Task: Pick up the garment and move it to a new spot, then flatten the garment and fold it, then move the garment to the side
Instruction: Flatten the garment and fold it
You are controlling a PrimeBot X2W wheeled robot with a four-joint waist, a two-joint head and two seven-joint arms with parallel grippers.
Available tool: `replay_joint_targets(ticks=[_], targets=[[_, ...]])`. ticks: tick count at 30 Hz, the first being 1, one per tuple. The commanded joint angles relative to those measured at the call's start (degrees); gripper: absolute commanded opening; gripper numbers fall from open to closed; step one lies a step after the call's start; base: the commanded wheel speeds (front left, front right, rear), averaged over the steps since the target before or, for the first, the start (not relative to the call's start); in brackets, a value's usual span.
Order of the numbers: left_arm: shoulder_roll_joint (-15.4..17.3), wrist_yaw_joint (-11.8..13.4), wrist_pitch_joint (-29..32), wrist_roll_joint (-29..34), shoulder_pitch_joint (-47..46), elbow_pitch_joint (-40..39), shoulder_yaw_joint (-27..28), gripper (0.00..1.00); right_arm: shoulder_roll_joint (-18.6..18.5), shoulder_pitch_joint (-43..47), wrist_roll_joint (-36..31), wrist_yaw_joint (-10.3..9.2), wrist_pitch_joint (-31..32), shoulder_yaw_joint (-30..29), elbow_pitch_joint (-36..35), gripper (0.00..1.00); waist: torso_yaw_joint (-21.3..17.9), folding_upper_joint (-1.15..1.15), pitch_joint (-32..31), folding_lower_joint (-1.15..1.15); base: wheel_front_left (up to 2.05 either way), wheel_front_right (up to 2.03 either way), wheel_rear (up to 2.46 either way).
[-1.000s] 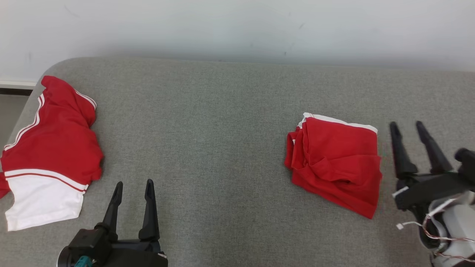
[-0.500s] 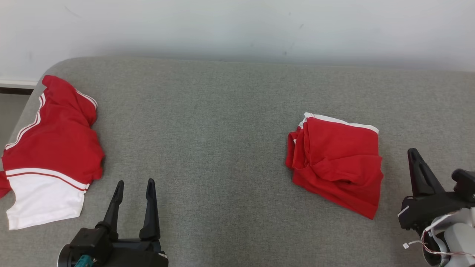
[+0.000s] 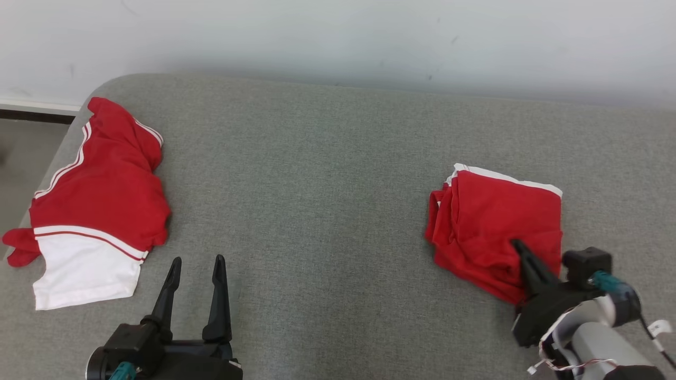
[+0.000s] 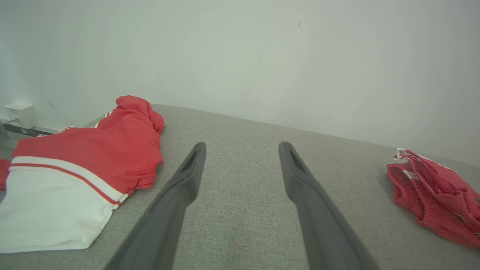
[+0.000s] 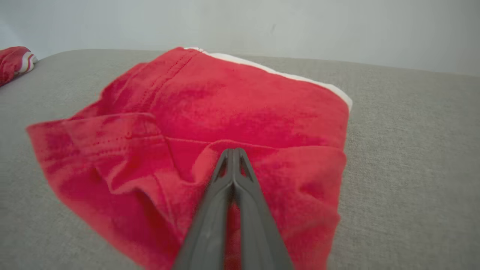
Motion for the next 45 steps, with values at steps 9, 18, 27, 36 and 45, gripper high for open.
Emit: replay_joint_targets(ticks=[9,18,27,36,45], targets=[[0.0,0.5,-0.2,-0.5,-0.4,-0.3,-0.4,1.0,5.0,2.0,2.4,-0.14,0.0,6.5,-3.6,0.0,1.2,0.0,0.4,0.0,0.0,0.0,0.0],[0.0,0.6,-0.2,0.3,-0.3,-0.5,0.6,1.0,7.1,2.0,1.0,-0.14,0.0,3.3,-10.4,0.0,-1.0,0.0,0.6,0.0,0.0,0.0,0.0],[0.0,-0.3,-0.2,2.0,-0.2,-0.4,1.7,1.0,5.2,7.7,-2.8,-0.14,0.0,-8.3,-21.3,0.0,-6.2,0.0,-0.9,0.0,0.0,0.0,0.0],[0.0,-1.0,-0.2,5.1,0.8,-0.1,3.1,1.0,5.9,15.3,-5.1,-0.14,0.0,-16.8,-27.8,0.0,-9.9,0.0,-2.7,0.0,0.0,0.0,0.0],[0.1,-1.5,-0.2,8.0,3.4,0.2,5.0,1.0,7.0,22.4,-8.6,-0.14,0.0,-19.7,-32.3,0.27,-11.8,0.0,-4.7,0.0,0.0,0.0,0.0]])
